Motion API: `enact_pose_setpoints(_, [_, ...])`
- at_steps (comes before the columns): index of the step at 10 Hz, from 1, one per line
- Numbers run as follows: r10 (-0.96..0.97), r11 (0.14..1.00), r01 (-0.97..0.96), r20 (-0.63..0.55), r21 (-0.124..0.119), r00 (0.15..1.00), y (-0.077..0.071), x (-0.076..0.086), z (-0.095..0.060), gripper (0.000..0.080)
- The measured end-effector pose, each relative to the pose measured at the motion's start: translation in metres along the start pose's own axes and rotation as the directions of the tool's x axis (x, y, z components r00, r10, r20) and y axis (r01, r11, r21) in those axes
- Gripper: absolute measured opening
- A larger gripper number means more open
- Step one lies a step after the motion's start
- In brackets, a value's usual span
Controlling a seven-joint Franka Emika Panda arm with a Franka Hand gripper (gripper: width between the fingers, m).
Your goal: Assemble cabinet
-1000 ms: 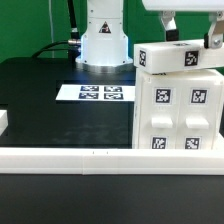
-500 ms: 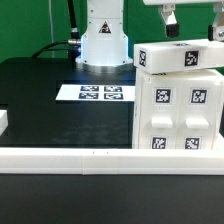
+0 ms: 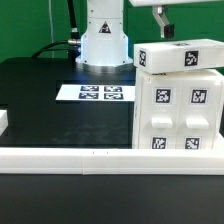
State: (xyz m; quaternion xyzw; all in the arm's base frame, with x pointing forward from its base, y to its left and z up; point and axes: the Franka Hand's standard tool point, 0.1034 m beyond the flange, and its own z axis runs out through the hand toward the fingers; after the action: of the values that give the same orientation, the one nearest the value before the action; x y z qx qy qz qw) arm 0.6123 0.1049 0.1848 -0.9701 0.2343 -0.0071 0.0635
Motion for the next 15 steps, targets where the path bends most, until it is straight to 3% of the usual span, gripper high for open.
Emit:
enact_pose_setpoints(5, [-0.356, 0.934, 0.356, -0.003, -0.011, 0.934, -0.0017, 0.0002, -0.0012, 0.0797])
enact_pose_setpoints(8, [-0.663, 0.749, 0.663, 0.003, -0.011, 0.749, -0.0008, 0.0008, -0.0005, 0.0797])
enact_pose_setpoints(12, [-0.812, 0.584, 0.812, 0.007, -0.014, 0.584, 0.0016, 0.0022, -0.0005, 0.0797])
enact_pose_setpoints(14, [-0.924, 0.381, 0.924, 0.024, -0.029, 0.382, 0.0036, 0.0031, -0.0005, 0.0797])
enact_pose_setpoints(15, [-0.946, 0.323, 0.946, 0.027, -0.029, 0.324, 0.0033, 0.0028, -0.0004, 0.0797])
